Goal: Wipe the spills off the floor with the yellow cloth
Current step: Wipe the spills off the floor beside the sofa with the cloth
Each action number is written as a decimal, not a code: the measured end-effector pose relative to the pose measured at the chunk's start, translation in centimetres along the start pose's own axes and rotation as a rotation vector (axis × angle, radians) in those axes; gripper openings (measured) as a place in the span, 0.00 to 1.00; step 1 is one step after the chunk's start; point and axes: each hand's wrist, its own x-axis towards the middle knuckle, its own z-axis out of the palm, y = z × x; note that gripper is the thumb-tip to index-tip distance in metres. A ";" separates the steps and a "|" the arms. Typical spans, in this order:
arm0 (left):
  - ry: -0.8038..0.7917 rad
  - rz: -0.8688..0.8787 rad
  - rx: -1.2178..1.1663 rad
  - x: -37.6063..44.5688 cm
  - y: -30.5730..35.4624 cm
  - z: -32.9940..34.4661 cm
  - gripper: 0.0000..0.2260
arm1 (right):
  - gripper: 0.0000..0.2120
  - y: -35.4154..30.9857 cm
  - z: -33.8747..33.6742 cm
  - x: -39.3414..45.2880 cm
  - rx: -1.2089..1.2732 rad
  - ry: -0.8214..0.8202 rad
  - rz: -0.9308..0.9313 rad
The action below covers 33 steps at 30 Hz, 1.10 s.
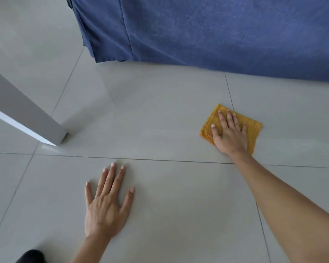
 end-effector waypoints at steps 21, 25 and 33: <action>0.026 0.003 -0.015 0.3 -0.1 0.1 0.28 | 0.30 -27.1 3.6 -1.1 0.073 -0.066 -0.575; 0.039 0.005 -0.027 0.3 0.0 0.0 0.28 | 0.29 -26.1 3.5 -2.8 0.029 -0.090 -0.705; 0.048 -0.013 -0.102 0.1 1.5 0.7 0.28 | 0.29 -16.4 2.7 -5.3 0.019 -0.085 -0.691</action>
